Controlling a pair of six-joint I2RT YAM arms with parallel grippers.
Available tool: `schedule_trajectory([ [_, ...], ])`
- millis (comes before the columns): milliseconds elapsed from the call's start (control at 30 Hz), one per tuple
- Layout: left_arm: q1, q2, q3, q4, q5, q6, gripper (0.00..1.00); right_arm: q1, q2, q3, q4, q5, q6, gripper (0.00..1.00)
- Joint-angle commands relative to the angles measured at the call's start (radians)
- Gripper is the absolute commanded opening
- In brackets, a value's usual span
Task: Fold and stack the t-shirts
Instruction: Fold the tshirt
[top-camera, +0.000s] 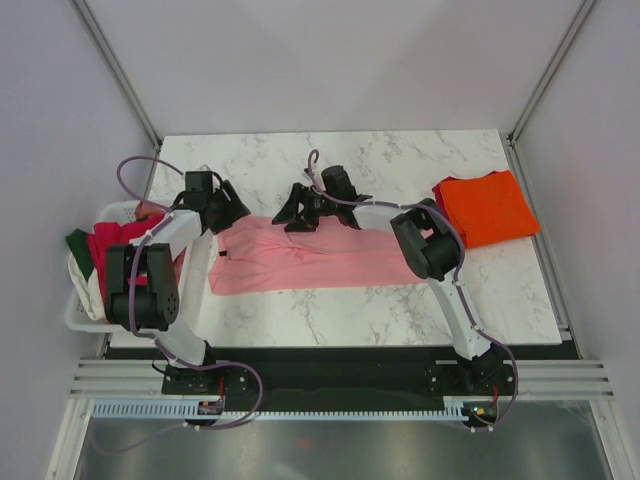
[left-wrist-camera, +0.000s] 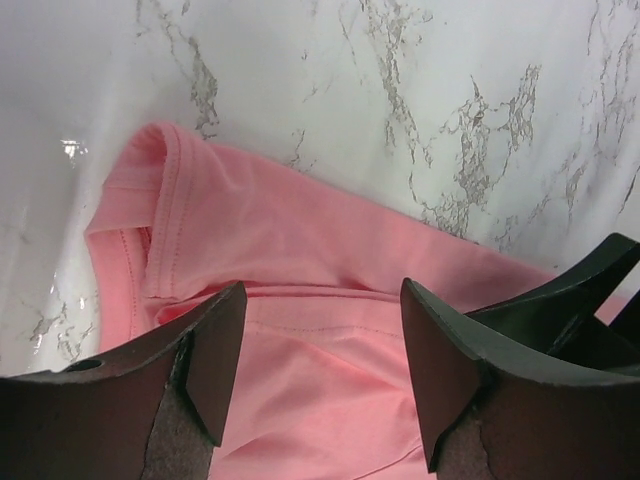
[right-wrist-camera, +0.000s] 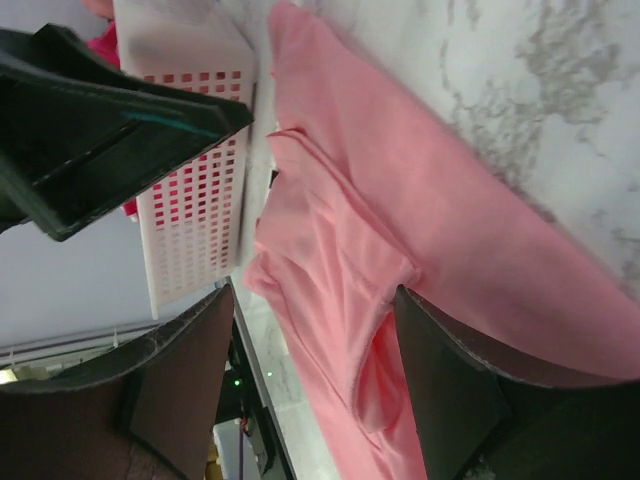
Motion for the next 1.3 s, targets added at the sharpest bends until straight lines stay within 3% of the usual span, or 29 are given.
schedule_trajectory([
  [0,0.004,0.035,0.062,-0.004,0.050,0.002,0.70,0.016,-0.009,-0.002,0.143,-0.066,0.057,0.73],
  [333,0.004,0.168,0.176,-0.107,-0.005,-0.002,0.68,0.052,-0.032,0.006,-0.027,0.023,-0.044,0.72],
  [733,0.004,0.042,0.058,-0.016,-0.020,-0.021,0.68,0.009,-0.009,0.164,-0.282,0.083,-0.216,0.74],
  [1267,0.004,-0.005,0.004,0.021,-0.048,-0.050,0.67,0.096,-0.018,0.126,-0.271,0.055,-0.222,0.69],
])
